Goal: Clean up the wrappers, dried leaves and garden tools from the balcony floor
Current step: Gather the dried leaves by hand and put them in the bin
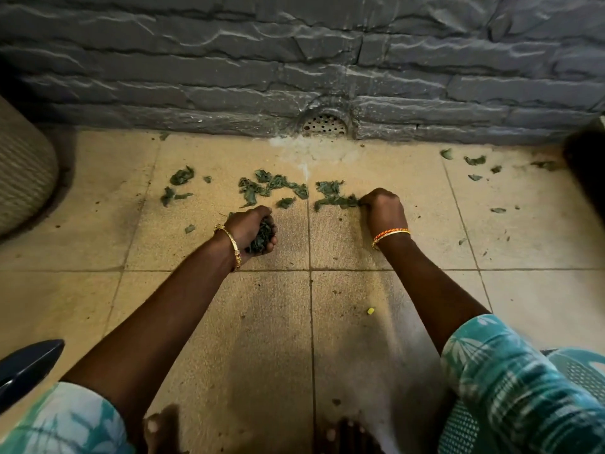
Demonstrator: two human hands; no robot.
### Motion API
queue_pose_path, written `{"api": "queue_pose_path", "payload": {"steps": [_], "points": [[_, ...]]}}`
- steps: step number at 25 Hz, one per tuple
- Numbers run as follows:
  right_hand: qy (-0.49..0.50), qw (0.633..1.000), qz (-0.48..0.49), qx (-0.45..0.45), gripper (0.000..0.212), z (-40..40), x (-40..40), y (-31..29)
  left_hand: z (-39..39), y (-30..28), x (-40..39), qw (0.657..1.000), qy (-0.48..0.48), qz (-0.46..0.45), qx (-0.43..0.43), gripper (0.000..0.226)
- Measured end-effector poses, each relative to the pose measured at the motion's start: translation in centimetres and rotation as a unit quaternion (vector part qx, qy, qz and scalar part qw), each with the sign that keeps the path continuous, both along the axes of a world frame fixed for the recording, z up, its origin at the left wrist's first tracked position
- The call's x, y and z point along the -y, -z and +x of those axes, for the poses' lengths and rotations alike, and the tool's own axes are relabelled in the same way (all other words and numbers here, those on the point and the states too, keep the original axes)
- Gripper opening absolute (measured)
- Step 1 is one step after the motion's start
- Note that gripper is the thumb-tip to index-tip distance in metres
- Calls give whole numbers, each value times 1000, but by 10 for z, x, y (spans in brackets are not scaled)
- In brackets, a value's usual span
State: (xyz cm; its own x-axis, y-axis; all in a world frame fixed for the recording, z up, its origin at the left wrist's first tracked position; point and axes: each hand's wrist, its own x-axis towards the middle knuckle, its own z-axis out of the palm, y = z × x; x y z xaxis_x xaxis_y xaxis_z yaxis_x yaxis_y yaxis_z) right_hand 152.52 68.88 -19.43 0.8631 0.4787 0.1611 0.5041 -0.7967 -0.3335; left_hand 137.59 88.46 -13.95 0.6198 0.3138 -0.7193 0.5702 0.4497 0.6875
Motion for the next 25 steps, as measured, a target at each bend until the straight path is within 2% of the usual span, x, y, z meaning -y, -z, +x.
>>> {"api": "queue_pose_path", "payload": {"steps": [2,4,5,7,9,11,13,15,18,20,23,25], "points": [[38,999,13,-1,25,1,-4,-2,3,5,-7,1000,7,-11,5,36],[109,991,70,-35,20,1,-2,-6,3,8,-15,999,20,-24,11,36],[164,977,124,-63,17,-1,0,-10,3,9,-18,999,29,-29,11,37],[251,921,268,-132,18,-15,-2,-19,2,13,-25,998,42,-35,9,37],[245,870,372,-213,23,-47,-17,-30,0,19,-26,998,45,-40,12,35],[185,850,401,-285,22,-86,-47,-38,-5,25,-26,998,37,-46,22,32],[132,860,389,-304,22,-117,-77,-41,-10,31,-28,998,16,-55,41,29],[96,894,341,-273,24,-135,-102,-39,-16,31,-34,998,-18,-38,55,31],[49,929,292,-223,22,-146,-138,-43,-23,27,-54,994,-30,107,7,36],[17,941,269,-207,24,-151,-160,-49,-29,22,-66,987,-42,157,10,38],[-46,951,223,-211,34,-152,-184,-58,-36,20,-92,981,-80,175,22,36],[-67,957,205,-195,25,-140,-201,-61,-42,20,-116,979,-108,172,9,34]]}}
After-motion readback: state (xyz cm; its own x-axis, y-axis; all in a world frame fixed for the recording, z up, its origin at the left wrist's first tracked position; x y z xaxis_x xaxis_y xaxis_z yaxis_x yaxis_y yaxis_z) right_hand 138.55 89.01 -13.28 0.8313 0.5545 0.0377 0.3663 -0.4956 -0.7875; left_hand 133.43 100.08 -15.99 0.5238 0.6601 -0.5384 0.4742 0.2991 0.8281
